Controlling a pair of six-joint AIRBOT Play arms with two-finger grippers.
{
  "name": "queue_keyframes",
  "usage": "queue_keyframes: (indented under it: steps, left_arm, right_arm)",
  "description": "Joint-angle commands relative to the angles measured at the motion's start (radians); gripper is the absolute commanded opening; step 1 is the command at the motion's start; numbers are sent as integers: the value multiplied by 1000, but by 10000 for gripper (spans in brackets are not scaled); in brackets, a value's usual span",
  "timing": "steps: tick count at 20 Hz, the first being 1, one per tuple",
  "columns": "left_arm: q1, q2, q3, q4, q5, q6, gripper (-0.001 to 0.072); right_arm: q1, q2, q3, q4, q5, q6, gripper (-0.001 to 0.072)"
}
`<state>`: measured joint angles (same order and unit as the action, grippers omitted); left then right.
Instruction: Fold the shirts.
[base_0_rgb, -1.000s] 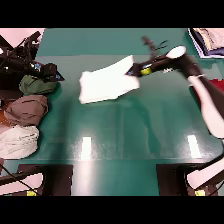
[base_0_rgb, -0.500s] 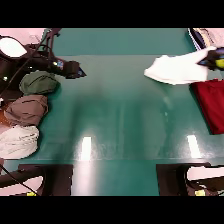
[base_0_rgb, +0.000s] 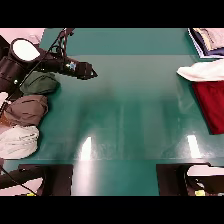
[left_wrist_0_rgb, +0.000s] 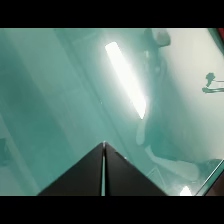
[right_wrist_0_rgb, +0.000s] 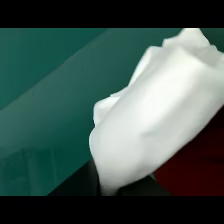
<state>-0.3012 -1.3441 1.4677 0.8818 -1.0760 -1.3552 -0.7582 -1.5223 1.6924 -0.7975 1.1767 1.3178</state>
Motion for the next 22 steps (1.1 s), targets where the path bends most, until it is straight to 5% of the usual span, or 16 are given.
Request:
queue_keyframes:
  steps: [1, 11, 19, 20, 22]
  left_arm:
    - [-5, 0, 0, 1, 6, 0, 28]
    - [-5, 0, 0, 9, 6, 4, 28]
    - [-5, 0, 0, 9, 3, 55, 28]
    - [-5, 0, 0, 9, 2, 65, 28]
    - [-5, 0, 0, 9, 0, 74, 28]
  right_arm:
    - [-31, 56, 1, 40, -47, -29, 13]
    - [-125, 165, 1, 5, 120, -7, 15]
    - [-133, 179, 1, -544, 421, 241, 23]
    - [-137, 179, 1, -587, 458, 247, 120]
    - [-148, 179, 1, -611, 521, 254, 449]
